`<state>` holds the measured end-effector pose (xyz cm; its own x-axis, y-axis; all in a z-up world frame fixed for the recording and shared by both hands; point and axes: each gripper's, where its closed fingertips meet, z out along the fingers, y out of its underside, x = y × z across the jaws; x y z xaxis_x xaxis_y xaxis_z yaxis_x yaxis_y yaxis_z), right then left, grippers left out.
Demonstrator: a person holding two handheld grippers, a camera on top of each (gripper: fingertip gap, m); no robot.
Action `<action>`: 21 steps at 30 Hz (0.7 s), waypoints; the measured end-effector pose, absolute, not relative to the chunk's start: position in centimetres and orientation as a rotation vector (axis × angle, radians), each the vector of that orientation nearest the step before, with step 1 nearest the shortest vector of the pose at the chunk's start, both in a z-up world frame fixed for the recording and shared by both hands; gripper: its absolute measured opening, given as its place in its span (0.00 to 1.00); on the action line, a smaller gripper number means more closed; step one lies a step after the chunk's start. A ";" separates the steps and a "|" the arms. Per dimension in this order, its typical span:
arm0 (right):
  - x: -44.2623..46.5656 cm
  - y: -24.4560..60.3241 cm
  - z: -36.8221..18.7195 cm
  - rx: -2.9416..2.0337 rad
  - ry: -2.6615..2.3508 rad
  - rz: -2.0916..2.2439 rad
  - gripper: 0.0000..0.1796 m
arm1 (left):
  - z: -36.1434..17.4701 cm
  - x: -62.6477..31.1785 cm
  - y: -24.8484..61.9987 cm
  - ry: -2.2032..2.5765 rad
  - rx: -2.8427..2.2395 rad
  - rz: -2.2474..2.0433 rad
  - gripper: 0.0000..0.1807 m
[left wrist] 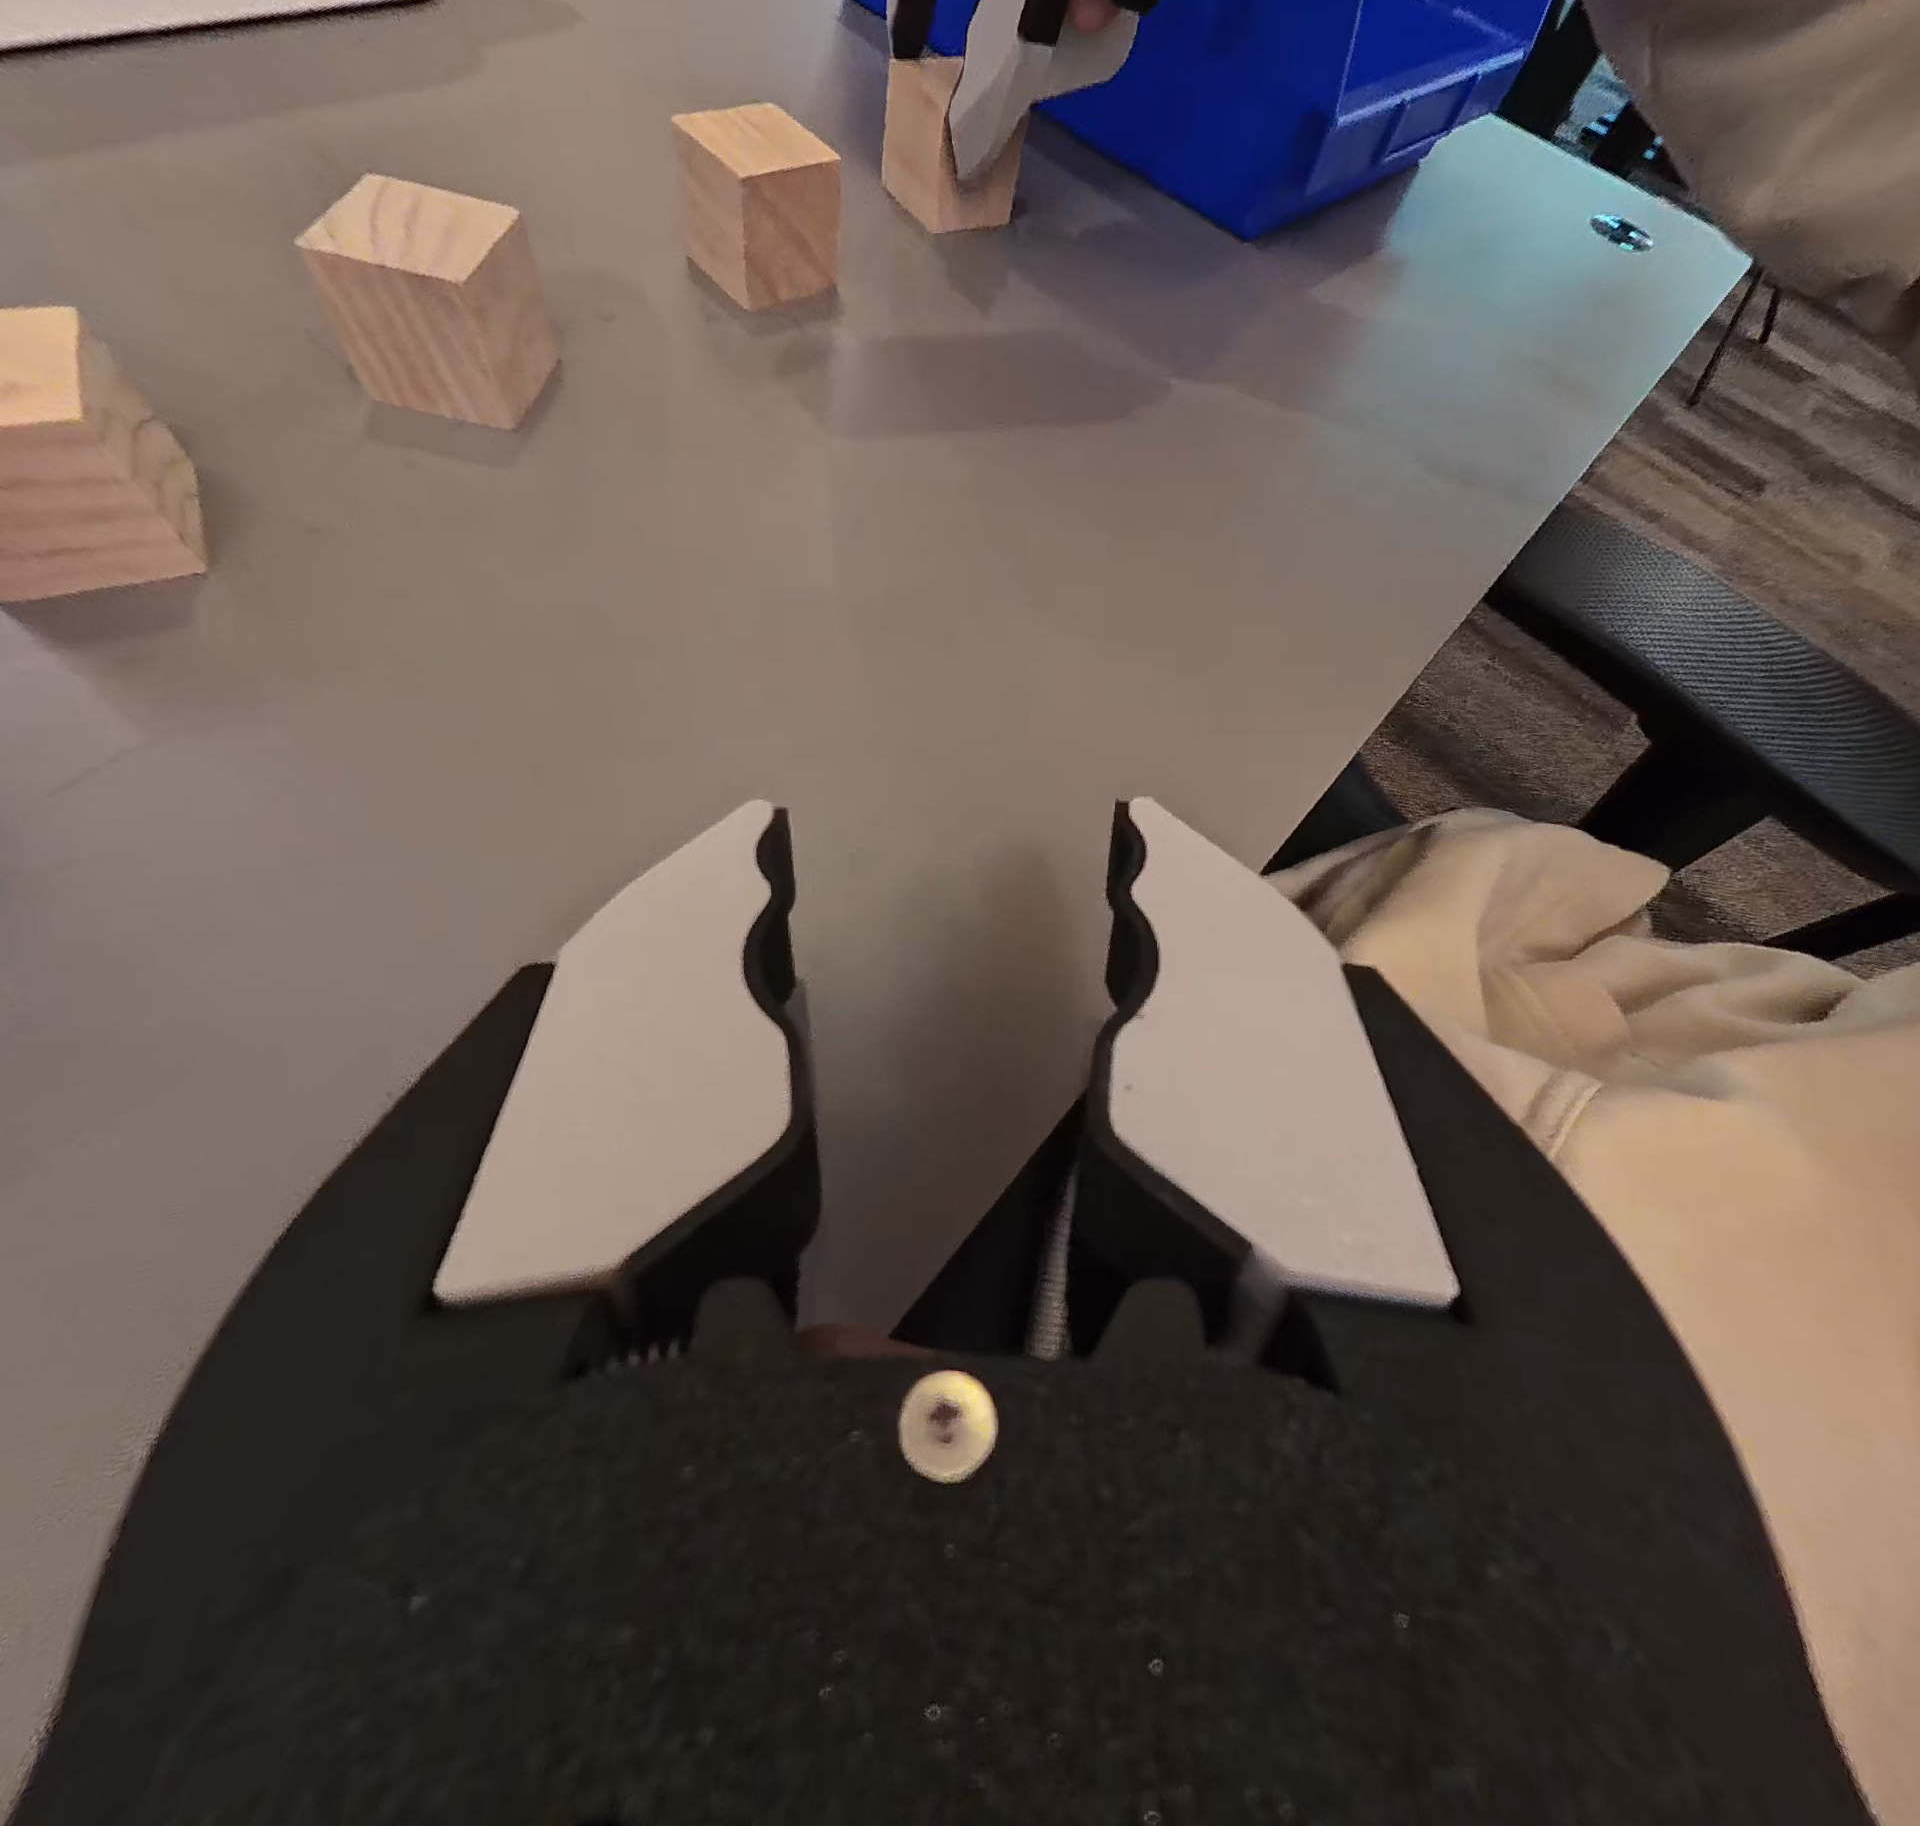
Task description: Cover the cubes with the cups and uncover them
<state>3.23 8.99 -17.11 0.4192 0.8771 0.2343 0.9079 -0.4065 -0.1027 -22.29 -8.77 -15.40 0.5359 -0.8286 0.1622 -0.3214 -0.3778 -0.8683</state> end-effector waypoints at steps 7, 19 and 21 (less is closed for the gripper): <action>-6.1 0.7 -9.6 -1.949 -1.158 0.164 0.35 | -14.4 -24.0 -7.3 0.885 -1.895 -0.618 0.33; -11.6 -12.3 -13.4 -1.858 -0.723 0.789 0.33 | -16.1 -23.5 -7.3 0.932 -1.957 -0.564 0.36; -11.6 -12.3 -13.1 -1.843 -0.732 0.785 0.32 | -15.9 -23.3 -7.6 0.955 -1.970 -0.635 0.34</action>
